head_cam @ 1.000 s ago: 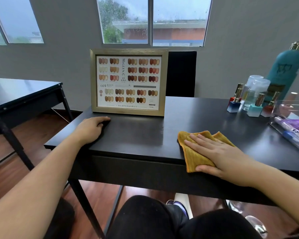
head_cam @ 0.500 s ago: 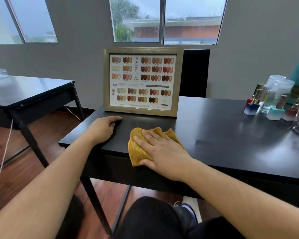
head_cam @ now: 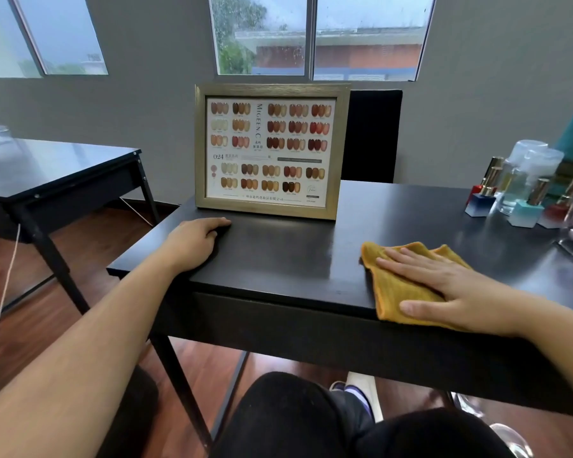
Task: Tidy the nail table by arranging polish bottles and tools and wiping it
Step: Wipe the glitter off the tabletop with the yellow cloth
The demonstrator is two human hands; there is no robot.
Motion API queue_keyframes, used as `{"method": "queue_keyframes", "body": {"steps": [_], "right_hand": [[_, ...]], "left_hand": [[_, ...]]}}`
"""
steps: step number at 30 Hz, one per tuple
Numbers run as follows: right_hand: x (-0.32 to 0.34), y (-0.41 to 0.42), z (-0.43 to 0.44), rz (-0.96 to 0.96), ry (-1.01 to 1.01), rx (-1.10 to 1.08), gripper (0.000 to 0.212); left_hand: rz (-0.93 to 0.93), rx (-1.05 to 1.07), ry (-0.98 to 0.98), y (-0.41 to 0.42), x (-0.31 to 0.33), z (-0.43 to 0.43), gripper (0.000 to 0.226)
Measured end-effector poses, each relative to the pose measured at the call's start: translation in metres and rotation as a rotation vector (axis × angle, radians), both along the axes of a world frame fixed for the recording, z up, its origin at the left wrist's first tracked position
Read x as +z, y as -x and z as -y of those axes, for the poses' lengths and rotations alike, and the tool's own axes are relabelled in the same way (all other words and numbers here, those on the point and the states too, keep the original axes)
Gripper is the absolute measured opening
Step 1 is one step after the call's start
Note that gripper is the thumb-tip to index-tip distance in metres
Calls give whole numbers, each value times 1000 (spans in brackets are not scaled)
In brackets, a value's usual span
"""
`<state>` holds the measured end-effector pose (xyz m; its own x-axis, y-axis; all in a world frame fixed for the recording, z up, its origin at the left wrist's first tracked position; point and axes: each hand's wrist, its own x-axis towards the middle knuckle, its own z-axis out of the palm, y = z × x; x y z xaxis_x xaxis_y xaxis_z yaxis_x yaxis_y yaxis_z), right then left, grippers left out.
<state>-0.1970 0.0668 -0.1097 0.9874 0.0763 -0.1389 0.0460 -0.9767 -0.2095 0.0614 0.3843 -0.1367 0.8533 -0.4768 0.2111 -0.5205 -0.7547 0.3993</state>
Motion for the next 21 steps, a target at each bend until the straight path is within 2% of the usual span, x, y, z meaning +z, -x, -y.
{"method": "queue_keyframes", "body": {"steps": [3,6,9,15,18,21], "right_hand": [[0,-3,13,-11,17,-107,71],[-7,-26,8,-13,96,-239,85],[-12,-56,-18,12,133,-296,76],[-15,-83,-99,40,98,14,63],[-14,-59,-87,68,34,112,53],[-15,-26,-51,76,22,96,47]], "left_hand": [[-2,8,-7,0,0,1,45],[-13,22,-23,-1,0,2,45],[-32,42,-40,0,2,5,46],[-58,-37,-47,11,14,40,40],[-8,-101,-38,20,18,65,40],[-2,-185,-33,32,17,84,42]]}}
